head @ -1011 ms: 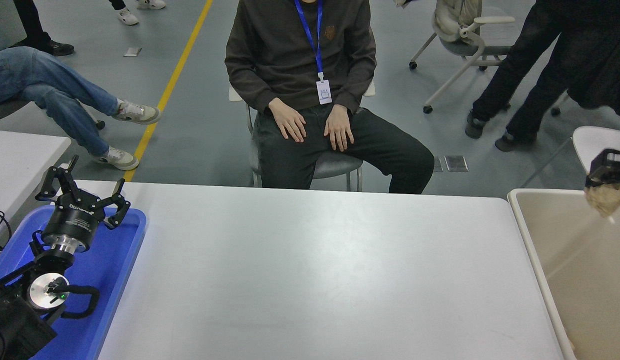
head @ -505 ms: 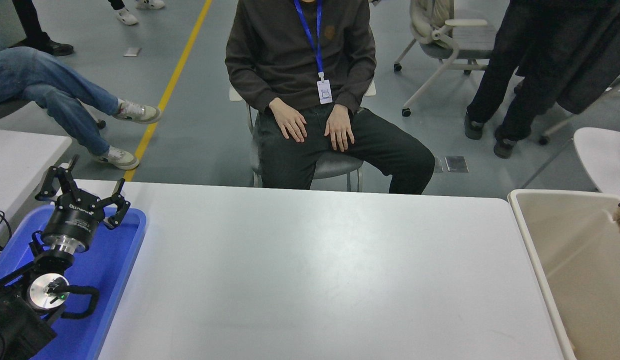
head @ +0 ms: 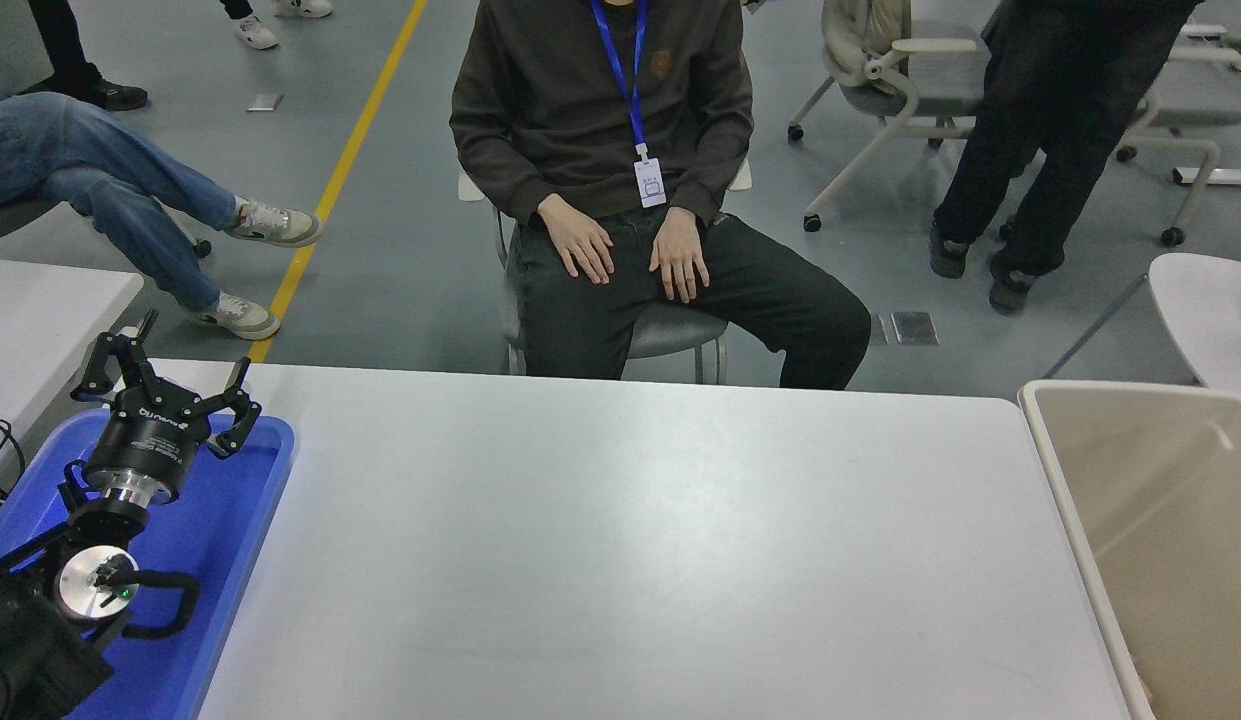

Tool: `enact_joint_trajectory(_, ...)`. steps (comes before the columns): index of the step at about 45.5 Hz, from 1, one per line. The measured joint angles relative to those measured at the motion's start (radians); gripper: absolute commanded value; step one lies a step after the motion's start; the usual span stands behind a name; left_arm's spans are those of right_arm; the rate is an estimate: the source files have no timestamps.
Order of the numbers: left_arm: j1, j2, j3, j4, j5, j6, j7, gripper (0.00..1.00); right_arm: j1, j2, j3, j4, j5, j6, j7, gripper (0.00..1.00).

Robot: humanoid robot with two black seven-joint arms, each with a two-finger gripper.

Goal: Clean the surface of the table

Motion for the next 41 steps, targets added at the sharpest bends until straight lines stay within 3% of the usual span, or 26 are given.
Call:
enact_joint_trajectory(19, 0.000, 0.000, 0.000, 0.000, 0.000, 0.000, 0.000, 1.00, -0.118, 0.135, -0.218, -0.049, 0.003, -0.261, 0.086, 0.00)
enact_joint_trajectory(41, 0.000, 0.000, 0.000, 0.000, 0.000, 0.000, 0.000, 1.00, -0.191, 0.174, -0.435, -0.059, 0.001, -0.322, 0.239, 0.00)
